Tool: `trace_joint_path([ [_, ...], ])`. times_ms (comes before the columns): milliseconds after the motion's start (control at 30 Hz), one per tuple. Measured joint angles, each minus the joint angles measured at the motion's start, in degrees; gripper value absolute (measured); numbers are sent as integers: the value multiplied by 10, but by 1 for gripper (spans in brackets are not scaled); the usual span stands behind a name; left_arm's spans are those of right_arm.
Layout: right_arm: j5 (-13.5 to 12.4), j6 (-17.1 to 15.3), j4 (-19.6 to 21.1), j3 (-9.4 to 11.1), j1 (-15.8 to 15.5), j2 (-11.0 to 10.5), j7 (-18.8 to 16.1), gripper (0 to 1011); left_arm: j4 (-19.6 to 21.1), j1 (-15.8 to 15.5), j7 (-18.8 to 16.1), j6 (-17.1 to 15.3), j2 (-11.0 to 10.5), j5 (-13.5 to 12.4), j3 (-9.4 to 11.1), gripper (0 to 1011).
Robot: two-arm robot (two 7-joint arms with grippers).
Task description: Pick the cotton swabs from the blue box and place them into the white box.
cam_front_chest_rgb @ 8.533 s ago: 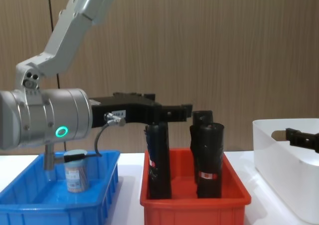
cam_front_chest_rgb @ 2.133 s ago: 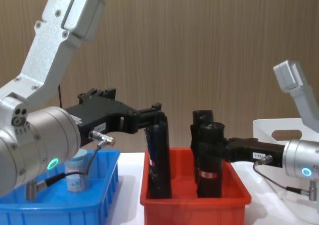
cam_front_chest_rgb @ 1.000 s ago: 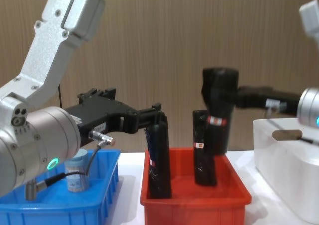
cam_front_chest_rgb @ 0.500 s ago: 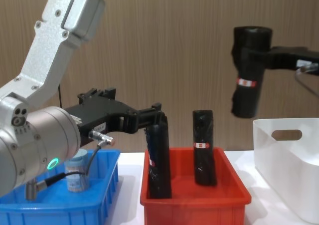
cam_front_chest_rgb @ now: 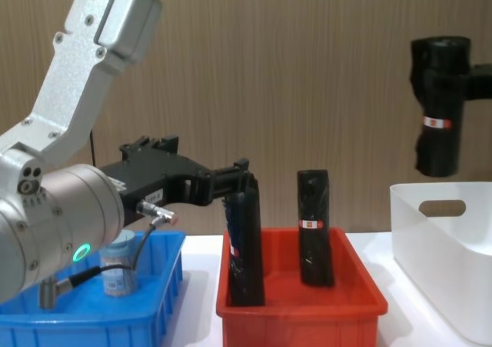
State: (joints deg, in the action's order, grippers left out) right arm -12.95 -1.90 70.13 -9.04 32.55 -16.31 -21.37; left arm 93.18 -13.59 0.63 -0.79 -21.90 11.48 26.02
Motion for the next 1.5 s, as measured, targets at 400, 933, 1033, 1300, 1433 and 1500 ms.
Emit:
trace_joint_path([
  [400,28,-34,-48,17,14,-13,42,507,0,0,0,0,0,0,0,1004],
  [933,40,-28,-141,26,48,-16,51,861,0,0,0,0,0,0,0,1004],
  [1033,41,-24,-151,26,52,-16,51,931,0,0,0,0,0,0,0,1004],
  [1300,42,-16,-163,28,56,-17,50,1002,0,0,0,0,0,0,0,1004],
  [1433,42,-15,-166,29,57,-17,49,1002,0,0,0,0,0,0,0,1004],
  [1500,42,-14,-167,29,57,-17,49,1002,0,0,0,0,0,0,0,1004],
])
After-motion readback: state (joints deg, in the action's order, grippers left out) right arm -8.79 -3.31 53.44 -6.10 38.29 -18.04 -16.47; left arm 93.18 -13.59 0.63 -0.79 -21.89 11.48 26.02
